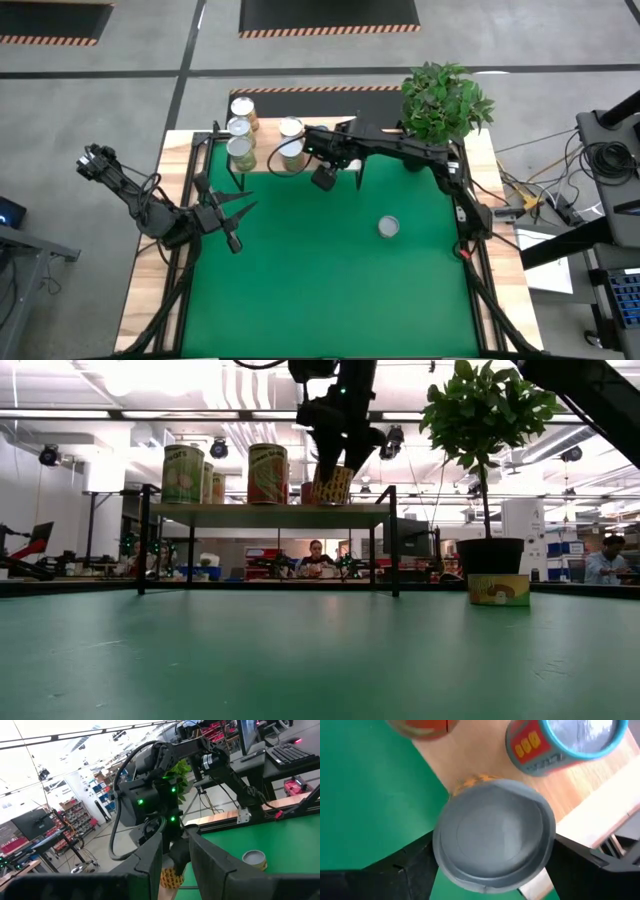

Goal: Pick and place cans onto a shelf
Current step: Put the black bean can on the shelf

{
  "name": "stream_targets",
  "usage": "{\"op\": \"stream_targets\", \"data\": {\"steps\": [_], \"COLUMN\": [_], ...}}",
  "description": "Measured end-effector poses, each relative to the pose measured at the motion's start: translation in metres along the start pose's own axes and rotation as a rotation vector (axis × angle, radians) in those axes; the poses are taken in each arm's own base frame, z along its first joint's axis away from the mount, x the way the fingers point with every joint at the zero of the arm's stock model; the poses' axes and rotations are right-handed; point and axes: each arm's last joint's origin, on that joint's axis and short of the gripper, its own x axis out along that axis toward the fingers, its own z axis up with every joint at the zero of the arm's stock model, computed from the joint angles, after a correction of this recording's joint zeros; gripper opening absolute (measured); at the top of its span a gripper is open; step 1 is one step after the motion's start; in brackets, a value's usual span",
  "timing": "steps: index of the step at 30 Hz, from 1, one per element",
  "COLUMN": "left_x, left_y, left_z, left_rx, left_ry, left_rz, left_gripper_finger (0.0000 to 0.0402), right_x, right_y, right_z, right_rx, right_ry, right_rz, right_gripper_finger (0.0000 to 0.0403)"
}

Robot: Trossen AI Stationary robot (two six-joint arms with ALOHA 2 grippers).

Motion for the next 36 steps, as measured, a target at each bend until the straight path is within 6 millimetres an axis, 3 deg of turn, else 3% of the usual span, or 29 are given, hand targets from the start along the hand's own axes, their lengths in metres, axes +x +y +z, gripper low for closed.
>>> {"op": "stream_targets", "data": {"steps": [8,14,22,30,36], "left_x": [0.0,0.0,0.0,0.0,0.0], "left_y": [0.0,0.0,0.0,0.0,0.0], "left_z": [0.0,0.0,0.0,0.0,0.0], "left_rx": [0.0,0.0,0.001,0.002,0.002], "left_ry": [0.0,0.0,0.0,0.0,0.0], "left_rz": [0.0,0.0,0.0,0.0,0.0], "left_gripper_finger": [0.0081,0.0081,0.0081,0.0081,0.0081], "right_x": [0.003,0.001,-0.018,-0.051,-0.051], "right_y": [-0.002,-0.004,-0.007,-0.011,-0.016], "right_z": [0.004,0.006,0.004,-0.008,-0.02], "right_rx": [0.019,0.023,0.028,0.031,0.041], "right_ry": [-0.021,-0.057,-0.099,-0.121,-0.012], "right_rz": [0.006,-0.037,-0.023,0.0,-0.047], "right_gripper_finger": [0.0339,0.0342,0.0339,0.0316,0.0237]}}
